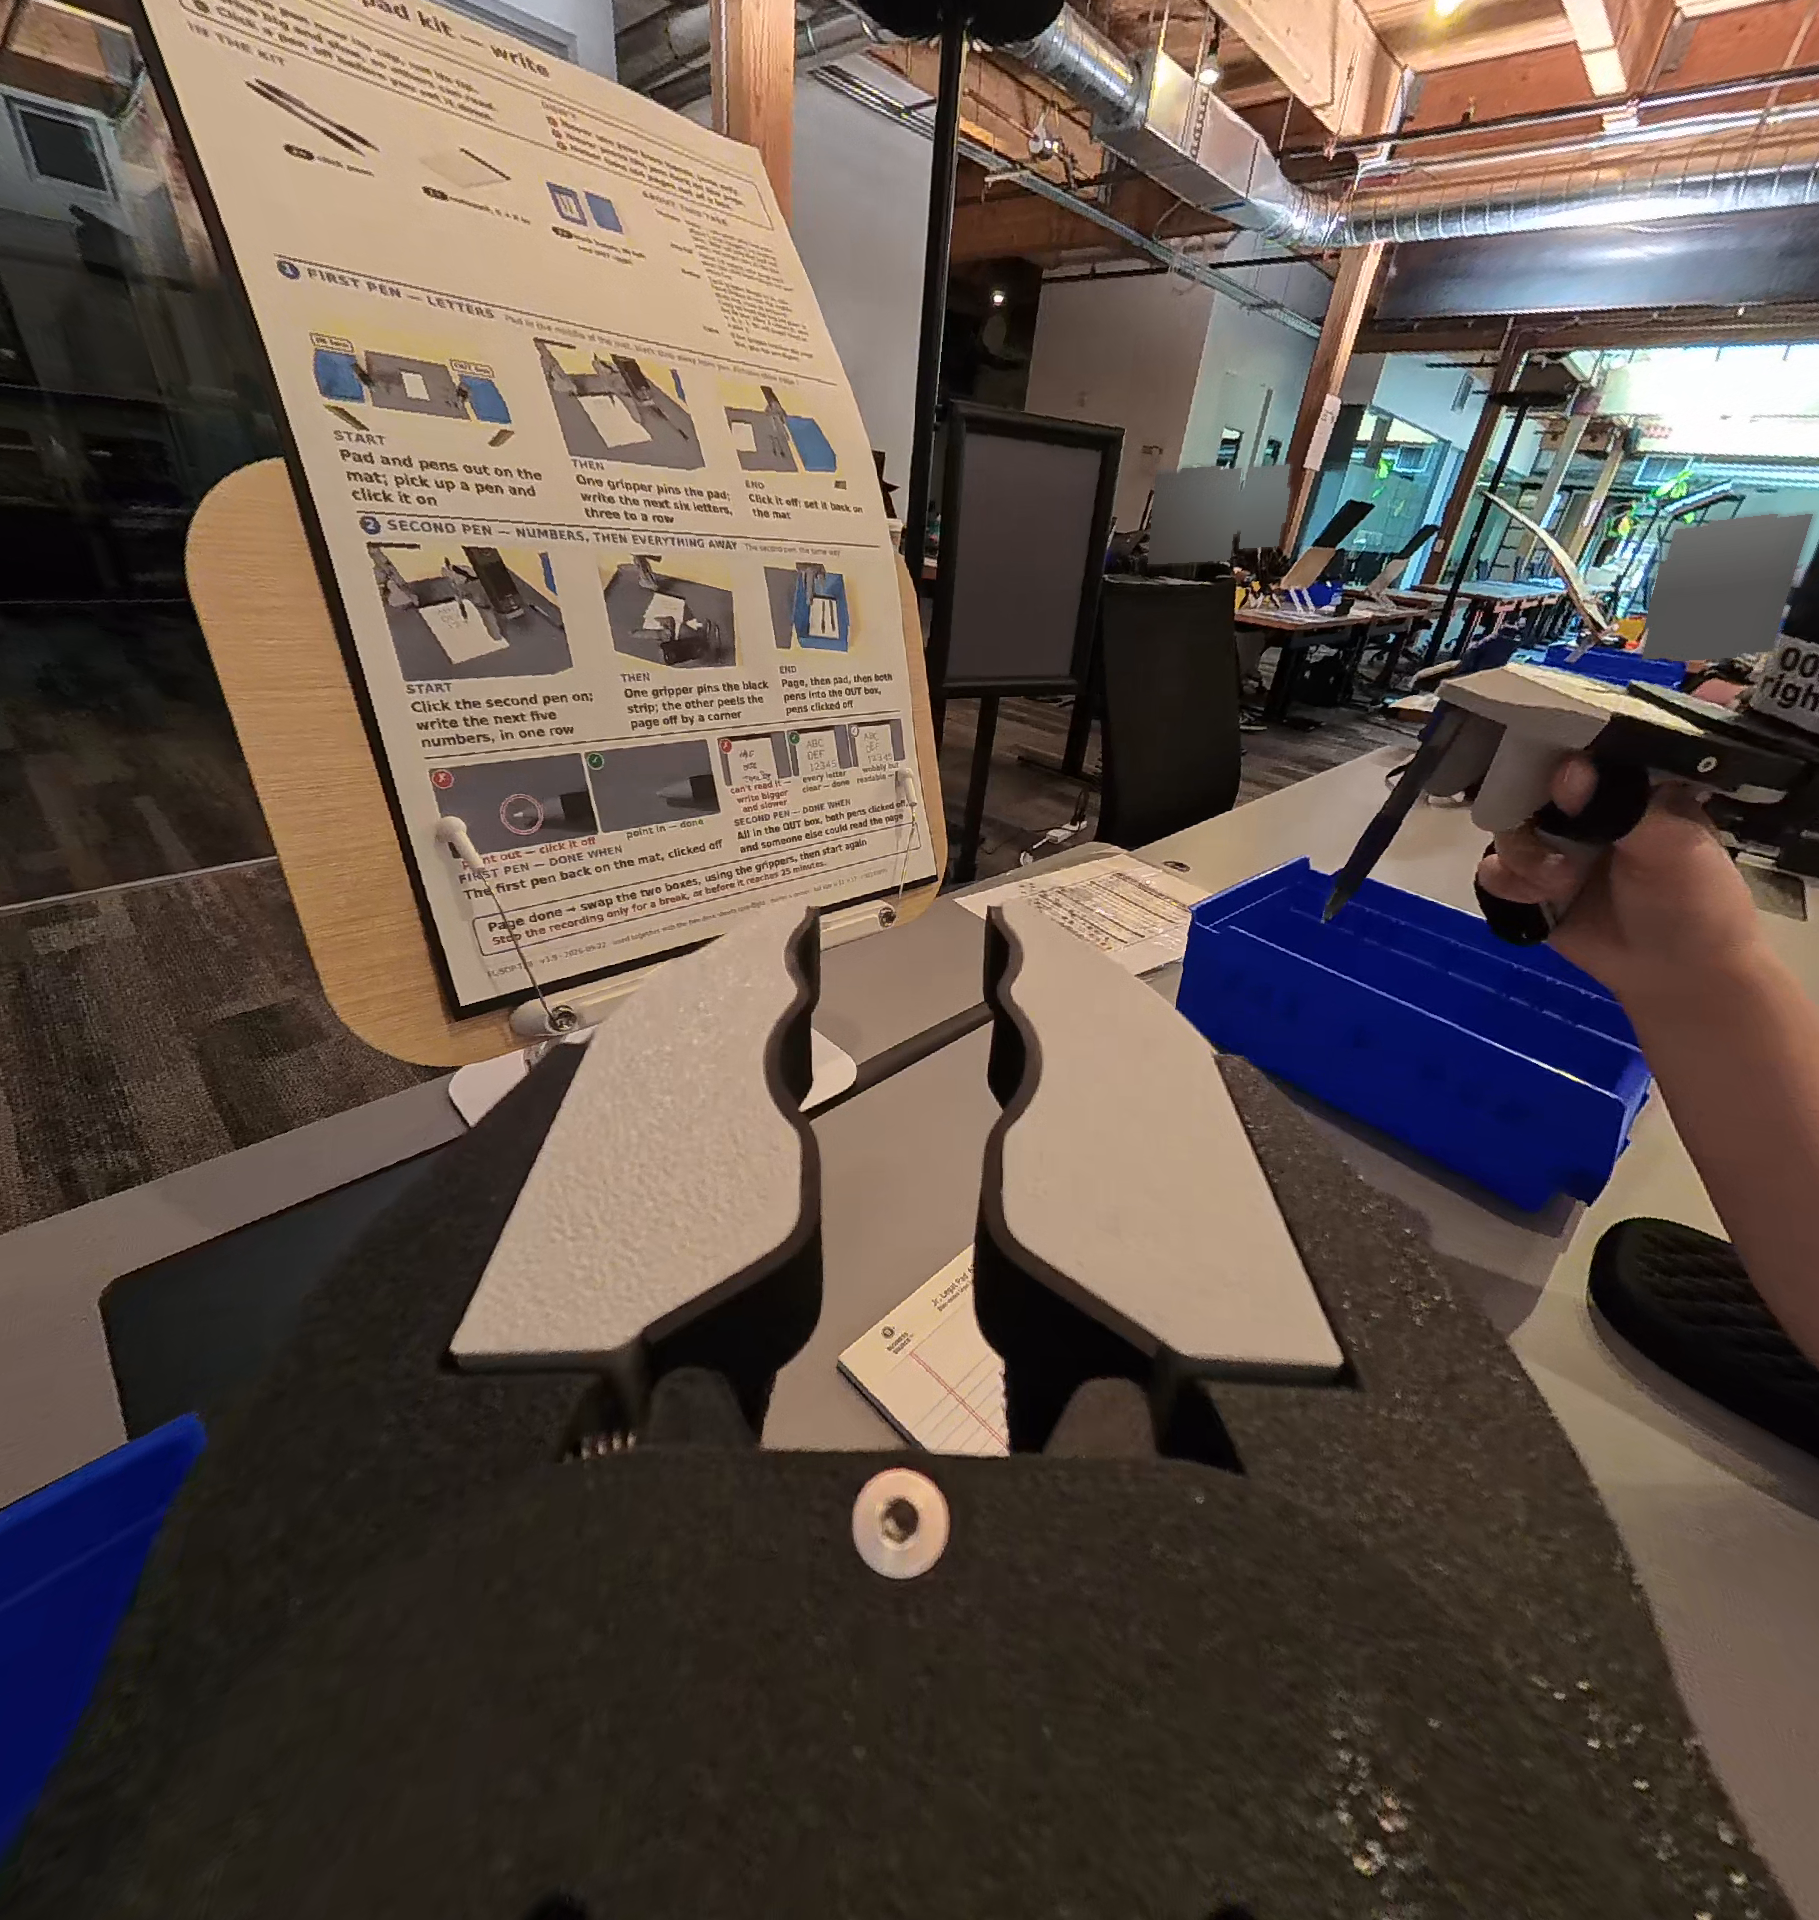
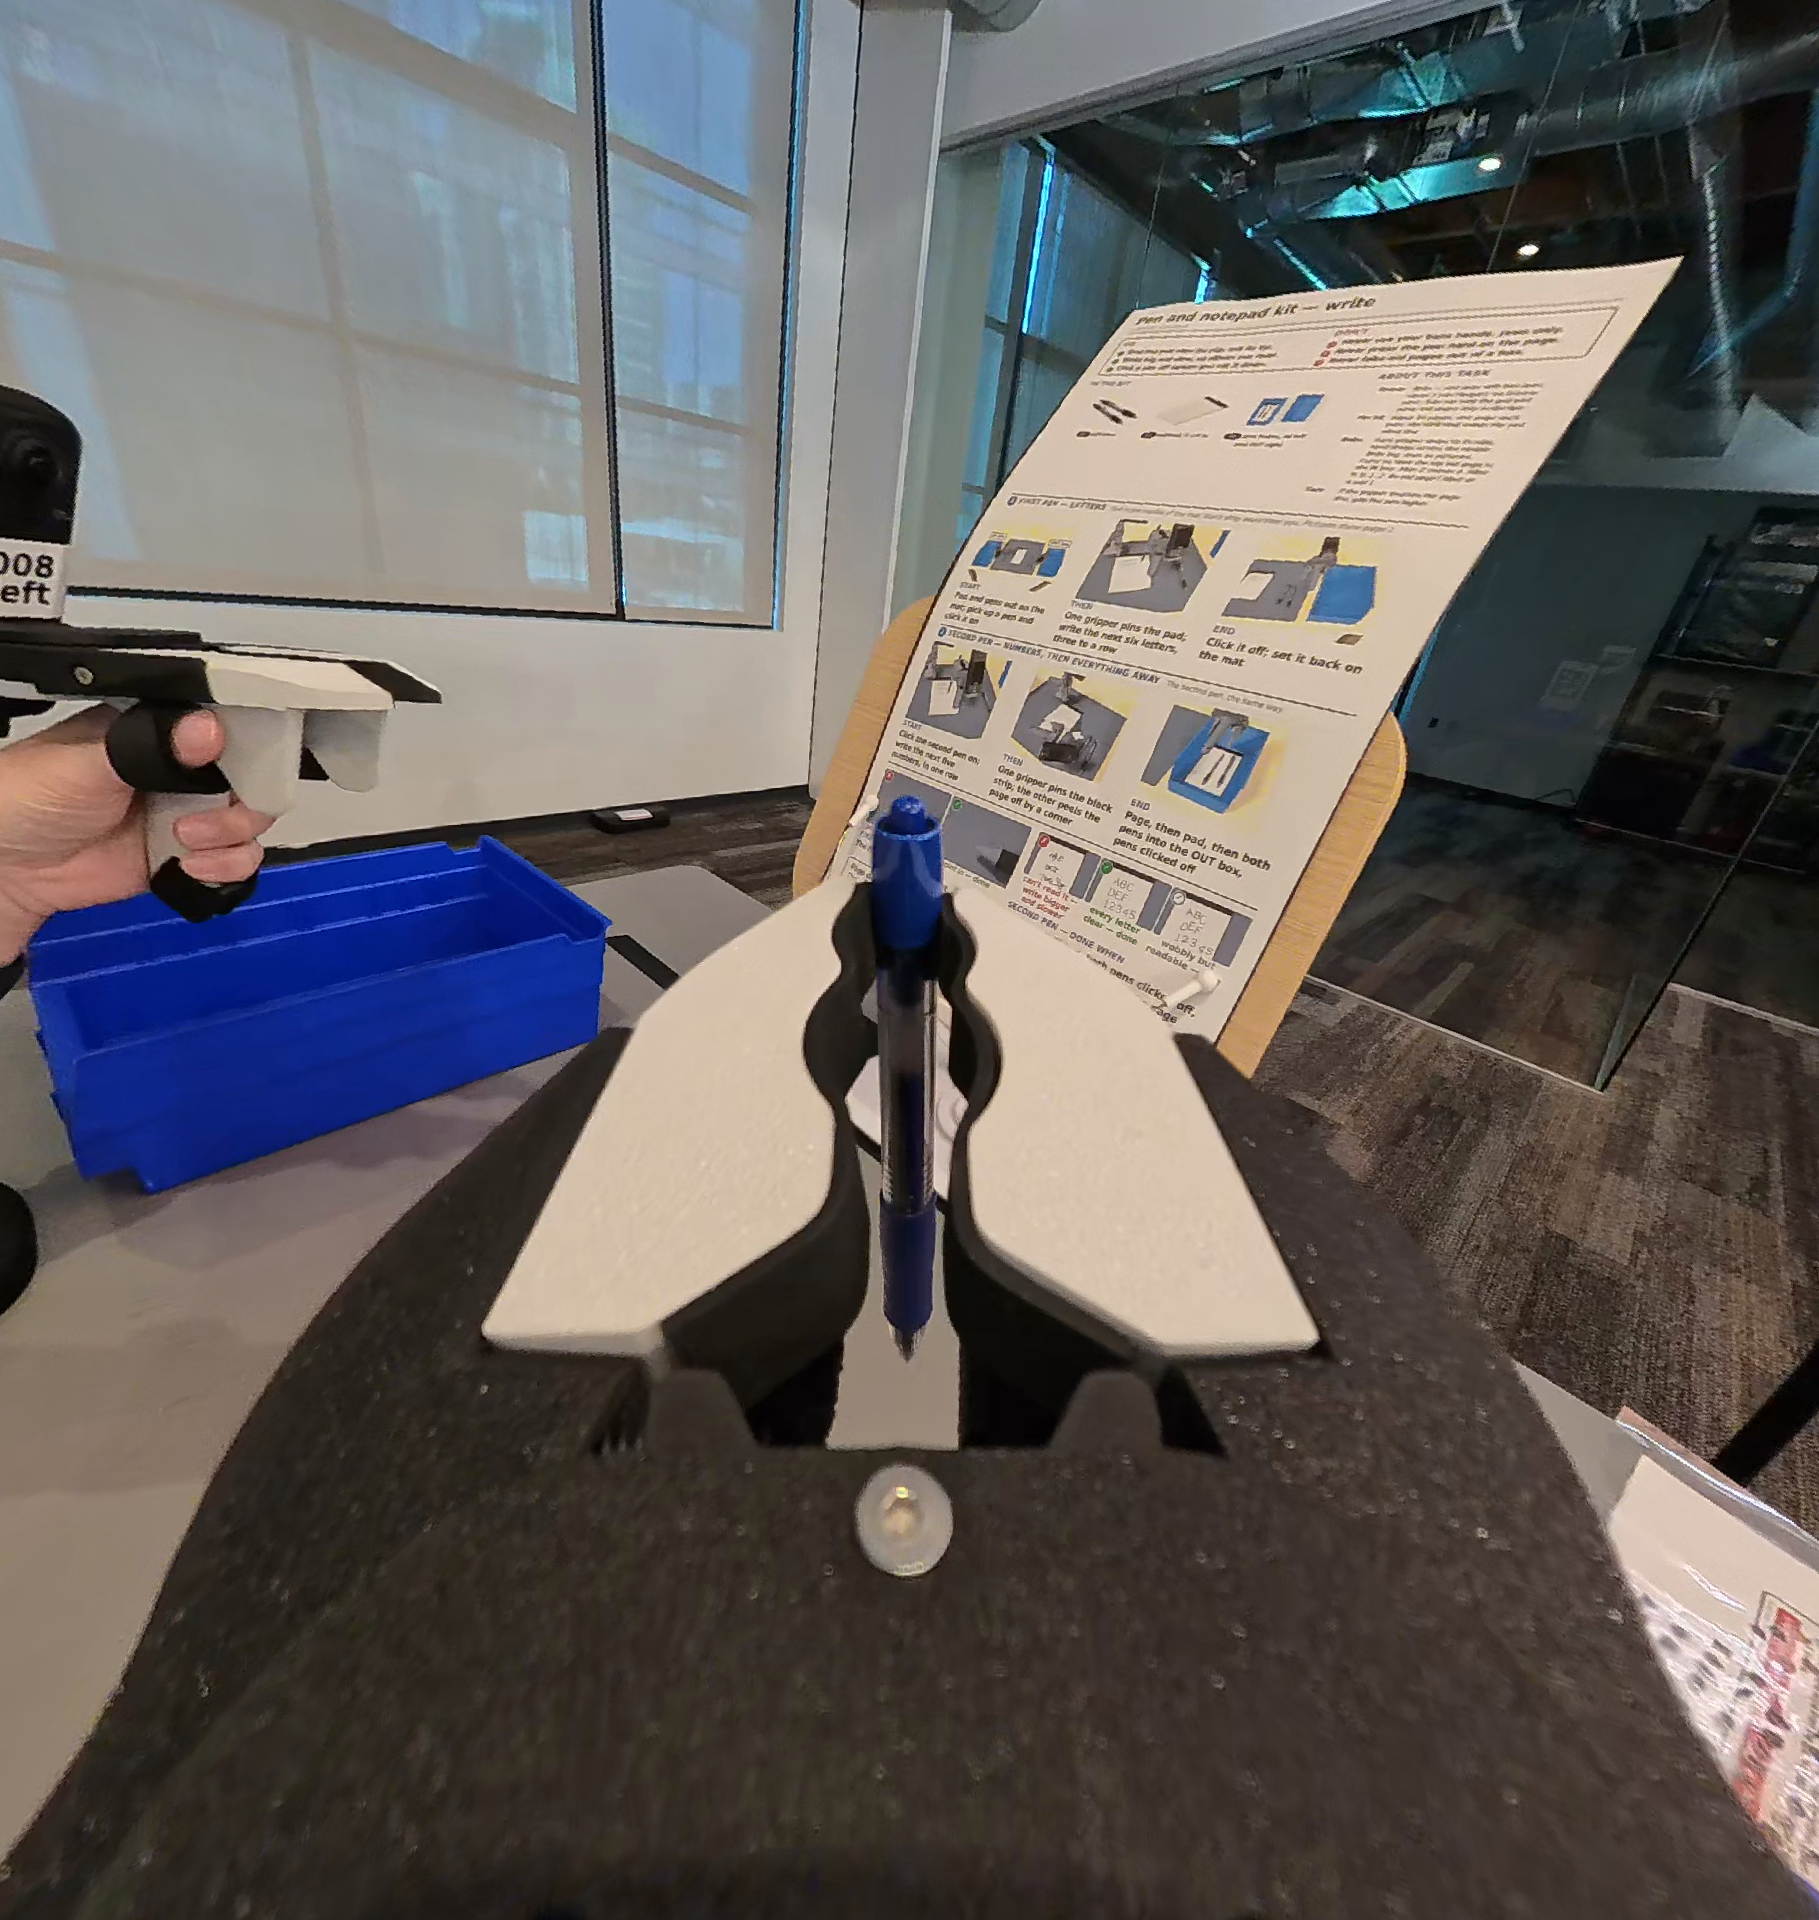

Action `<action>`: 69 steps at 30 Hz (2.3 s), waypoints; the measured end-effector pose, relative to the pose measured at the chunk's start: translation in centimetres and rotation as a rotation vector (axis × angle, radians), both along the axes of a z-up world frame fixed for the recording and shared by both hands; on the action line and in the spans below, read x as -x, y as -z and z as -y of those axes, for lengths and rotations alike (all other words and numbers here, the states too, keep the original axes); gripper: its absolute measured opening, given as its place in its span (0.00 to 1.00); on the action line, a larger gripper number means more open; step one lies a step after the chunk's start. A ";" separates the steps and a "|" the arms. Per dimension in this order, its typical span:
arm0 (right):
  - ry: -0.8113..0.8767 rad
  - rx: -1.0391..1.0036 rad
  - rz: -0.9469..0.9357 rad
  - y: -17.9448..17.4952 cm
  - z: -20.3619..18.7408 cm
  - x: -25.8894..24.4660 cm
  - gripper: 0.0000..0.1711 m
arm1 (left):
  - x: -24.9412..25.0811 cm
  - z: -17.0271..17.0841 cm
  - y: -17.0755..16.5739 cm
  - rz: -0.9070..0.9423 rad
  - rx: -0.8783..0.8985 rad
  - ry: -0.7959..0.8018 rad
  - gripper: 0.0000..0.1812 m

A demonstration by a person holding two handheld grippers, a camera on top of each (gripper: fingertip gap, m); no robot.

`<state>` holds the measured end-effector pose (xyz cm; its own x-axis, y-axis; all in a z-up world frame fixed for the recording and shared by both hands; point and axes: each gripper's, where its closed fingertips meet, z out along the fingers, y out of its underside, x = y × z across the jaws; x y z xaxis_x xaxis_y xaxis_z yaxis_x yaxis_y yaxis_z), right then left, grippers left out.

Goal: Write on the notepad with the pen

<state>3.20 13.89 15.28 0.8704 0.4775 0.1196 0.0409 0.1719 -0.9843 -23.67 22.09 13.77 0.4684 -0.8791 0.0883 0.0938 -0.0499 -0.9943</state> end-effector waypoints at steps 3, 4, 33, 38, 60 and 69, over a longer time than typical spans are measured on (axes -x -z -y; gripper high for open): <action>0.004 -0.001 0.002 0.1 0.1 0.0 0.06 | 0.0 -0.1 0.0 -0.003 0.001 -0.004 0.16; 0.001 0.001 -0.001 0.1 0.1 0.0 0.06 | 0.0 -0.1 0.1 -0.004 0.003 -0.003 0.16; 0.011 0.047 0.009 1.7 -0.7 -0.1 0.06 | -0.4 -0.1 0.5 -0.023 0.009 -0.003 0.16; 0.008 0.053 0.018 1.9 -0.8 0.1 0.06 | -2.4 0.2 2.2 -0.063 0.027 0.082 0.16; -0.035 0.126 0.001 3.3 -0.9 -0.9 0.06 | -10.8 -4.6 27.1 -0.663 0.248 0.245 0.14; -0.025 0.132 0.011 3.4 -0.8 -1.0 0.06 | -10.7 -4.4 27.7 -0.679 0.270 0.281 0.12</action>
